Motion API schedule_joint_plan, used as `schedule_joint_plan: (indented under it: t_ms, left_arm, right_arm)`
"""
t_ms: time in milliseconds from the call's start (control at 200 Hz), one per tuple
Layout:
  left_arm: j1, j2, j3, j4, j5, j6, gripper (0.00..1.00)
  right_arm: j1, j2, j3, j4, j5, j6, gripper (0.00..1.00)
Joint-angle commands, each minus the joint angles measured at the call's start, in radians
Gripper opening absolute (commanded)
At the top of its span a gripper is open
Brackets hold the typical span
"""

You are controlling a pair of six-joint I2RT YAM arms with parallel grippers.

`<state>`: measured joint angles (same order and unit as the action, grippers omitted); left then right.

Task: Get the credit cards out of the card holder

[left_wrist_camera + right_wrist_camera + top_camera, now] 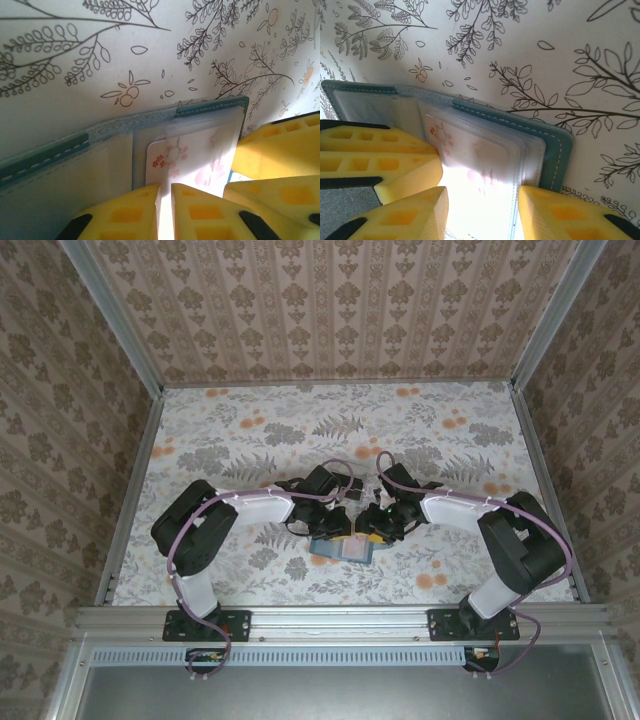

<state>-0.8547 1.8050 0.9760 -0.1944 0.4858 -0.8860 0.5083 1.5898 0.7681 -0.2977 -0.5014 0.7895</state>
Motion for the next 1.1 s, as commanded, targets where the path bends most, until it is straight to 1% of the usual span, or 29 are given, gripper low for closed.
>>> schedule_joint_plan:
  t_ms: [0,100,275,430,730,920,1095]
  left_arm:
    - [0.004,0.014,0.010,-0.056,-0.019,0.023,0.15]
    - [0.004,0.014,0.012,-0.055,-0.018,0.022,0.15]
    - [0.003,0.021,0.018,-0.057,-0.015,0.024,0.15]
    - [0.000,0.025,0.021,-0.056,-0.013,0.023,0.15]
    - [0.000,0.025,0.021,-0.056,-0.010,0.022,0.16]
    - [0.001,0.018,0.020,-0.067,-0.020,0.027,0.16]
    - [0.003,0.010,0.037,-0.135,-0.060,0.059,0.17]
  right_arm:
    - [0.009,-0.001,-0.003,-0.047,0.045,-0.004,0.42]
    - [0.009,-0.046,0.004,-0.077,0.069,-0.012,0.42]
    - [0.010,-0.086,-0.012,-0.026,0.031,0.028,0.41]
    - [0.013,-0.054,-0.030,0.036,-0.013,0.051,0.40]
    - [0.013,0.016,-0.041,0.062,-0.017,0.042,0.40]
    - [0.013,0.026,-0.036,0.025,0.019,0.026,0.40]
    - [0.013,0.027,-0.018,-0.045,0.070,-0.005,0.39]
